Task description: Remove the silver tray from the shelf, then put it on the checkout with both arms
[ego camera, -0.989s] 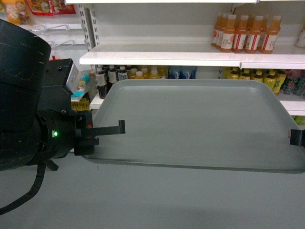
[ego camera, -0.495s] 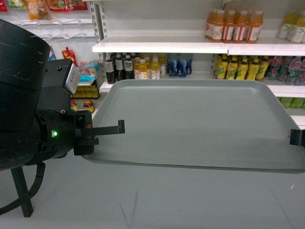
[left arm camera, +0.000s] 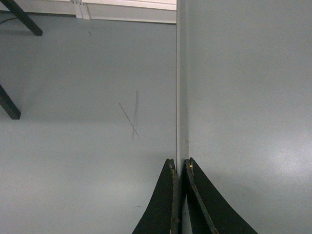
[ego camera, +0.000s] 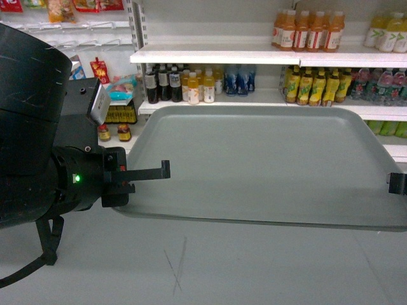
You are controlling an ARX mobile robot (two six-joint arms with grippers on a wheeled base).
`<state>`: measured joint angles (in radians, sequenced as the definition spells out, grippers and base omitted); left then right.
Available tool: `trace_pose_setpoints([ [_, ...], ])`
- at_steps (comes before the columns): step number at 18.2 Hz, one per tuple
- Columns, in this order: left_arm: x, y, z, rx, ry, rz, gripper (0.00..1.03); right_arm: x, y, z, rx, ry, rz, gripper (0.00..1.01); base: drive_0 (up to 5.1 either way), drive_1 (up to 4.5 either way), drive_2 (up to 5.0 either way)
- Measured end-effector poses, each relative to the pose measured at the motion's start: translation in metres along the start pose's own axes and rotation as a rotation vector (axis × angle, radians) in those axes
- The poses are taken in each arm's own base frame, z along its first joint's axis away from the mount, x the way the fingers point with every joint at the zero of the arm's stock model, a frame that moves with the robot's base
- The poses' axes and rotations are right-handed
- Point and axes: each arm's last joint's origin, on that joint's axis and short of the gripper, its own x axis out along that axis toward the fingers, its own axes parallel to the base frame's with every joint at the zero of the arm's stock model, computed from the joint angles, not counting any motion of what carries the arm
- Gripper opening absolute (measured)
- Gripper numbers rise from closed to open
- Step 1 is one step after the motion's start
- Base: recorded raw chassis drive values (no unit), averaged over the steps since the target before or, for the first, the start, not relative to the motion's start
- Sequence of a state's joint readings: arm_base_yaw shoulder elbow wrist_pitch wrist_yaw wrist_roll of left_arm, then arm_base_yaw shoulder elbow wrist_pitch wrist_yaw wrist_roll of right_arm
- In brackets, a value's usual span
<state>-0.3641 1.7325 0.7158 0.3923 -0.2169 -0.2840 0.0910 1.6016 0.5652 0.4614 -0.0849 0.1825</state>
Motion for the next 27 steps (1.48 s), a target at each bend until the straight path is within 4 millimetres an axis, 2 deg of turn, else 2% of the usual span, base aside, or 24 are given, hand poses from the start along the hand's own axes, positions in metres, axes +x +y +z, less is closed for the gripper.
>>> trace_pose_setpoints([
  [3, 0.0002, 0.0008, 0.0001, -0.001, 0.002, -0.002, 0.03, 0.0000, 0.0003, -0.0002, 0.000, 0.002, 0.005, 0.03, -1.4, -2.48, 4.2],
  [27, 0.0000, 0.0004, -0.0005, 0.000, 0.002, -0.003, 0.03, 0.0000, 0.0002, -0.0005, 0.000, 0.002, 0.004, 0.03, -4.9, 2.46, 2.5],
])
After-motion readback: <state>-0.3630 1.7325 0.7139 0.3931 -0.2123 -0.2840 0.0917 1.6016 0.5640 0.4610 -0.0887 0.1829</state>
